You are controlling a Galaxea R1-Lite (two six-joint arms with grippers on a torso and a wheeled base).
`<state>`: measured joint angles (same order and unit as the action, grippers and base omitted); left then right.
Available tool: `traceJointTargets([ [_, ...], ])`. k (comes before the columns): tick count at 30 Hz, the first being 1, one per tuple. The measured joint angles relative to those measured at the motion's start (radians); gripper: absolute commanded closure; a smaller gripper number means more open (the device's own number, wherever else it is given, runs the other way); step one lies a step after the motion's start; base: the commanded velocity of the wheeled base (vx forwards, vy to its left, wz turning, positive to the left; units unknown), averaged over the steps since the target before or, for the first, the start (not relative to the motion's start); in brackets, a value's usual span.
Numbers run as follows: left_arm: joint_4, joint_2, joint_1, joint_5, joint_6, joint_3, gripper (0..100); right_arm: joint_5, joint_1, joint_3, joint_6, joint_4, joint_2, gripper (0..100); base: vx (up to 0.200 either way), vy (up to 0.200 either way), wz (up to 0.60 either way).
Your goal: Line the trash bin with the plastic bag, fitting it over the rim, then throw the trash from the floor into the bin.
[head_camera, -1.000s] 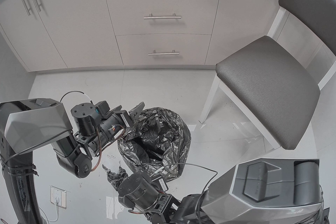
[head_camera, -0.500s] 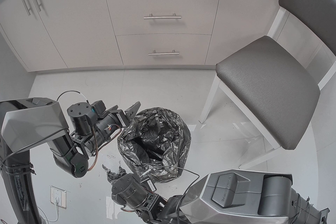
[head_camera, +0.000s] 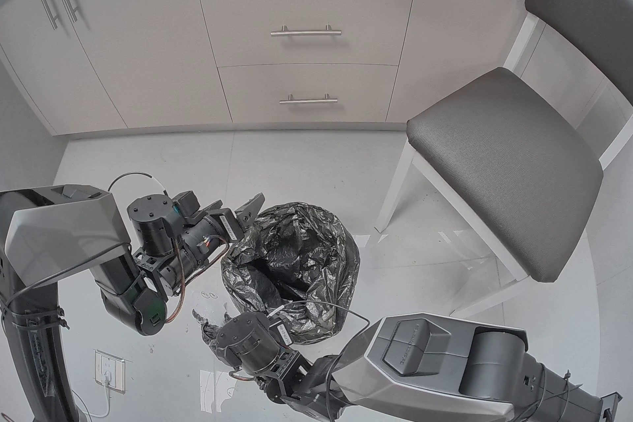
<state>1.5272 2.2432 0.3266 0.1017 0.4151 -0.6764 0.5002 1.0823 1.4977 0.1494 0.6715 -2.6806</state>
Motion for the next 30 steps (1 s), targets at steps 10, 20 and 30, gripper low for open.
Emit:
traceJointTargets([
  [10, 0.0, 0.001, 0.001, -0.002, 0.0, 0.012, 0, 0.002, 0.027, -0.009, 0.006, 0.0, -0.002, 0, 0.0, 0.0, 0.0],
  [20, 0.0, 0.0, -0.005, -0.002, 0.0, 0.025, 0, 0.003, 0.074, -0.009, 0.01, -0.002, -0.007, 0, 0.0, 0.0, 0.0],
  [30, 0.001, 0.0, -0.025, -0.002, 0.001, 0.033, 0, 0.003, 0.096, 0.0, 0.041, -0.003, -0.023, 0, 0.0, 0.0, 0.0],
])
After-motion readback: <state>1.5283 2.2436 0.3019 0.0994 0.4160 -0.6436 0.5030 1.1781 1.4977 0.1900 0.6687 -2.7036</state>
